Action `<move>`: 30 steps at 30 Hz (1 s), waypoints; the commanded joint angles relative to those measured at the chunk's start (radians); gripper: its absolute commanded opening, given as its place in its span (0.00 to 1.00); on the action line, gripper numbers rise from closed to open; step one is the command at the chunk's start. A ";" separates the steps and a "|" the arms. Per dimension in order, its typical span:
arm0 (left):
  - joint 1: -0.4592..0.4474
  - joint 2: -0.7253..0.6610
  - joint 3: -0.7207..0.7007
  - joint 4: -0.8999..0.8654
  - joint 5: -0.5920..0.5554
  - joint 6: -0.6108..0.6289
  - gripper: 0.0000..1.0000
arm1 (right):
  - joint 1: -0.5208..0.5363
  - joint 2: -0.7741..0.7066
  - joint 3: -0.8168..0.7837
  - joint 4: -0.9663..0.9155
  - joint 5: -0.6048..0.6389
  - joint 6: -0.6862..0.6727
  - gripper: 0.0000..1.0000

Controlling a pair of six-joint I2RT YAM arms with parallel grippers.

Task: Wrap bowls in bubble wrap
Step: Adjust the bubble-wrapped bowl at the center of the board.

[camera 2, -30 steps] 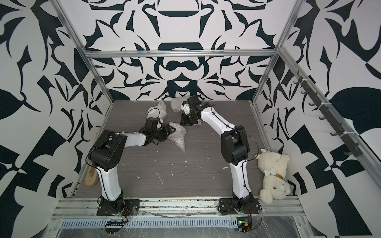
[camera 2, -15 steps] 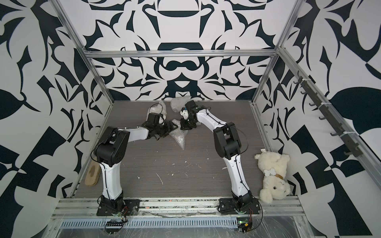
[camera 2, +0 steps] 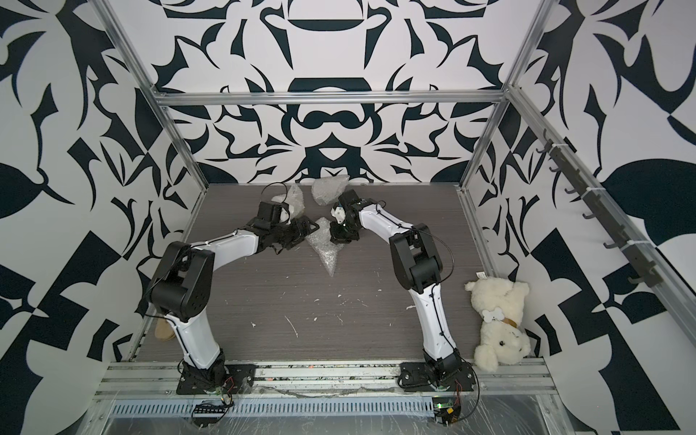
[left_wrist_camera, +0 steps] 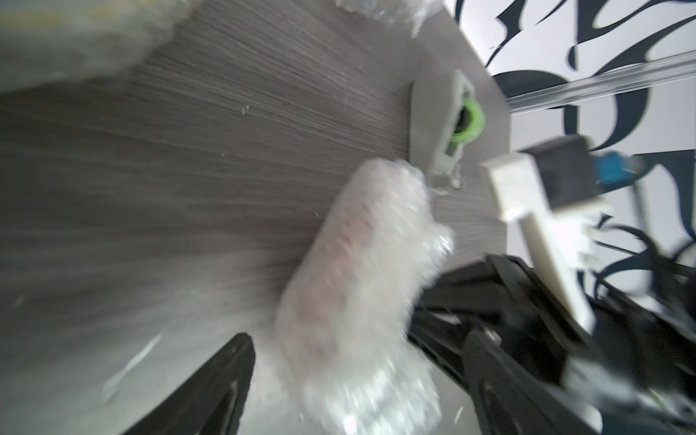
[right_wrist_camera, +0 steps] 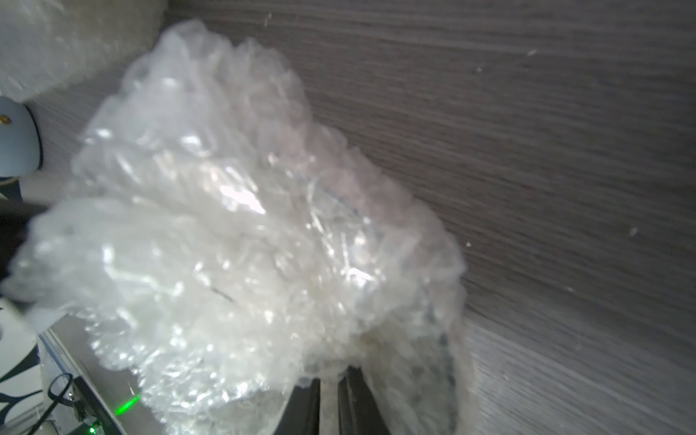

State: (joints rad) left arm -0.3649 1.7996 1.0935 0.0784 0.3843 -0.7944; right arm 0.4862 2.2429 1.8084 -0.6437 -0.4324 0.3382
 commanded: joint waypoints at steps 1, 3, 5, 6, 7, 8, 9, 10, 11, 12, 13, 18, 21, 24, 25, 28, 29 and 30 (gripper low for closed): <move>-0.006 -0.039 -0.107 0.093 -0.012 -0.072 0.93 | 0.025 -0.008 0.016 0.003 0.023 0.049 0.16; -0.008 -0.021 -0.135 0.164 0.005 -0.117 0.94 | 0.031 -0.002 0.022 0.007 0.020 0.056 0.16; -0.009 0.013 -0.139 0.195 0.019 -0.148 0.94 | 0.033 -0.003 0.017 0.018 0.016 0.067 0.16; -0.009 0.025 -0.140 0.197 0.006 -0.157 0.94 | 0.034 -0.005 0.013 0.023 0.011 0.069 0.16; -0.009 0.037 -0.146 0.214 -0.002 -0.168 0.94 | 0.033 -0.006 0.010 0.028 0.011 0.071 0.16; -0.009 0.051 -0.151 0.244 0.003 -0.192 0.94 | 0.033 -0.009 0.006 0.029 0.011 0.071 0.16; -0.009 0.069 -0.150 0.266 0.006 -0.208 0.93 | 0.034 -0.011 0.001 0.031 0.011 0.073 0.16; -0.009 0.091 -0.142 0.286 0.011 -0.220 0.93 | 0.034 -0.015 -0.005 0.039 0.011 0.078 0.16; -0.011 0.116 -0.128 0.298 0.023 -0.226 0.92 | 0.033 -0.017 -0.010 0.042 0.009 0.082 0.16; -0.012 0.137 -0.116 0.306 0.033 -0.231 0.91 | 0.034 -0.019 -0.013 0.047 0.006 0.087 0.16; -0.015 0.161 -0.099 0.311 0.038 -0.232 0.91 | 0.033 -0.022 -0.017 0.054 0.002 0.093 0.16; -0.018 0.248 -0.039 0.315 0.050 -0.230 0.80 | 0.037 -0.046 -0.041 0.084 -0.032 0.111 0.17; -0.019 0.267 -0.035 0.308 0.047 -0.219 0.71 | 0.036 -0.080 -0.055 0.094 -0.045 0.115 0.18; -0.018 0.266 -0.053 0.319 0.059 -0.203 0.60 | 0.035 -0.128 -0.077 0.118 -0.063 0.125 0.20; -0.017 0.262 -0.059 0.322 0.062 -0.193 0.56 | 0.035 -0.146 -0.087 0.126 -0.073 0.129 0.21; -0.011 0.249 -0.051 0.281 0.074 -0.154 0.55 | 0.034 -0.197 -0.112 0.147 -0.094 0.140 0.22; -0.009 0.241 -0.041 0.253 0.082 -0.132 0.55 | 0.030 -0.215 -0.119 0.150 -0.095 0.140 0.22; -0.007 0.233 -0.030 0.229 0.090 -0.108 0.55 | 0.028 -0.230 -0.127 0.151 -0.093 0.141 0.22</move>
State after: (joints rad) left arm -0.3782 2.0357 1.0550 0.4152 0.4522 -0.9760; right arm 0.5129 2.0995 1.6917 -0.5270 -0.4953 0.4675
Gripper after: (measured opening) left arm 0.550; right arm 0.224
